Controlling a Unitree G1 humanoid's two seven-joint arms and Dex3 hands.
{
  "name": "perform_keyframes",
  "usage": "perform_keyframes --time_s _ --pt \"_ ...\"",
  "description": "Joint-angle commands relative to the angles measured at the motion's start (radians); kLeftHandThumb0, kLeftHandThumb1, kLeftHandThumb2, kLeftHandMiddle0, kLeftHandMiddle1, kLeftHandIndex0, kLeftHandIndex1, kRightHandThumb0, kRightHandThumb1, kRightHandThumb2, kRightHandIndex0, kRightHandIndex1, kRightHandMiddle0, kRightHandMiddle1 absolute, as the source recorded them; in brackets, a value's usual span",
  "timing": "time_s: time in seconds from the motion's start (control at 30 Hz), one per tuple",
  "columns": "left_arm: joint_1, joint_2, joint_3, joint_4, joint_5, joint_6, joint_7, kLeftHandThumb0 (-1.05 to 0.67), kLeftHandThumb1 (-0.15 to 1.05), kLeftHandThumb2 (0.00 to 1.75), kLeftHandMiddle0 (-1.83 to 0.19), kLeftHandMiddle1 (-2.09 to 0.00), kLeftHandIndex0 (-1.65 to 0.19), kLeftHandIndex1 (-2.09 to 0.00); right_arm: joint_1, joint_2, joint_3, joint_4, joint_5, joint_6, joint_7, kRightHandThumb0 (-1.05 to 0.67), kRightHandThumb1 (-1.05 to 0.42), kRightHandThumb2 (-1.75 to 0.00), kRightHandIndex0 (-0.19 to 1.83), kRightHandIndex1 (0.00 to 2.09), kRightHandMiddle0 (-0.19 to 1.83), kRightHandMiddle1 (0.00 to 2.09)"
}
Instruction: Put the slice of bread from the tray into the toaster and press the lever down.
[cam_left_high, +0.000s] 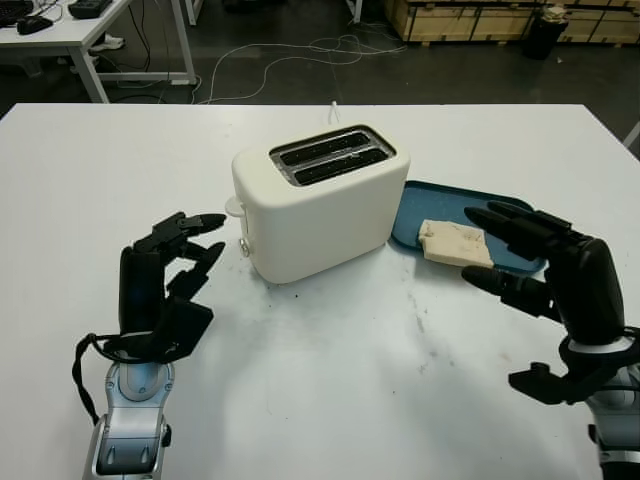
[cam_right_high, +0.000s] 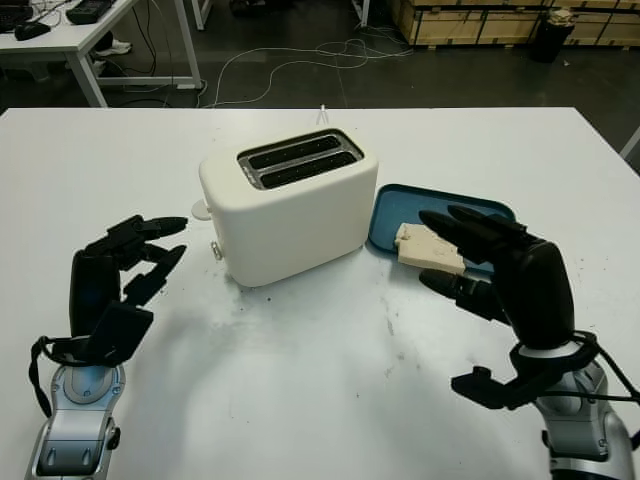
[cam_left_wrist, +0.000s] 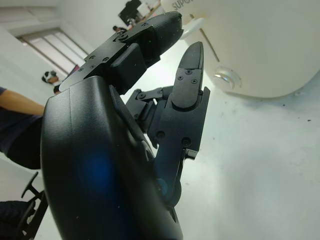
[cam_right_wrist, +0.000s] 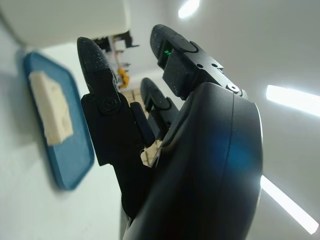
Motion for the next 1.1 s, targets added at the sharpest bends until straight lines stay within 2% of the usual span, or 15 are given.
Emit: perform_keyframes --time_s 0.0,0.17,0.37,0.67,0.93,1.07 --pt "-0.011 -0.003 -0.003 -0.002 0.004 -0.018 0.008 -0.22 0.92 0.07 -0.71 -1.29 -0.87 -0.42 0.004 -0.031 0.02 0.025 -0.059 0.032 -0.053 -0.5 -0.76 0.0 0.58 0.0 0.6 0.0" --pt "-0.012 0.0 -0.004 0.003 0.004 -0.031 0.01 -0.22 0.92 0.06 -0.72 -1.28 -0.87 -0.42 -0.018 -0.078 0.083 0.107 -0.187 0.107 -0.186 -0.54 -0.74 0.0 0.54 0.0 0.6 0.0" --pt "-0.011 -0.005 -0.007 0.01 -0.005 -0.039 0.008 -0.21 0.92 0.07 -0.72 -1.29 -0.87 -0.42 -0.084 -0.114 0.207 0.256 -0.289 0.237 -0.324 -0.52 -0.77 -0.01 0.5 0.0 0.55 0.0" --pt "-0.009 -0.004 -0.017 0.006 -0.022 -0.025 -0.016 -0.23 0.92 0.08 -0.69 -1.31 -0.85 -0.41 -0.19 -0.127 0.344 0.424 -0.252 0.312 -0.353 -0.5 -0.79 -0.01 0.46 0.0 0.48 0.0" --pt "-0.009 -0.002 -0.019 0.002 -0.016 -0.017 -0.022 -0.23 0.92 0.07 -0.7 -1.3 -0.86 -0.41 -0.243 -0.128 0.405 0.494 -0.244 0.332 -0.404 -0.48 -0.8 0.0 0.46 0.0 0.48 0.0" --pt "-0.009 0.003 -0.019 -0.005 -0.022 -0.005 -0.037 -0.23 0.92 0.08 -0.69 -1.28 -0.84 -0.4 -0.253 -0.132 0.424 0.479 -0.24 0.34 -0.409 -0.48 -0.8 0.0 0.47 0.01 0.49 0.01"
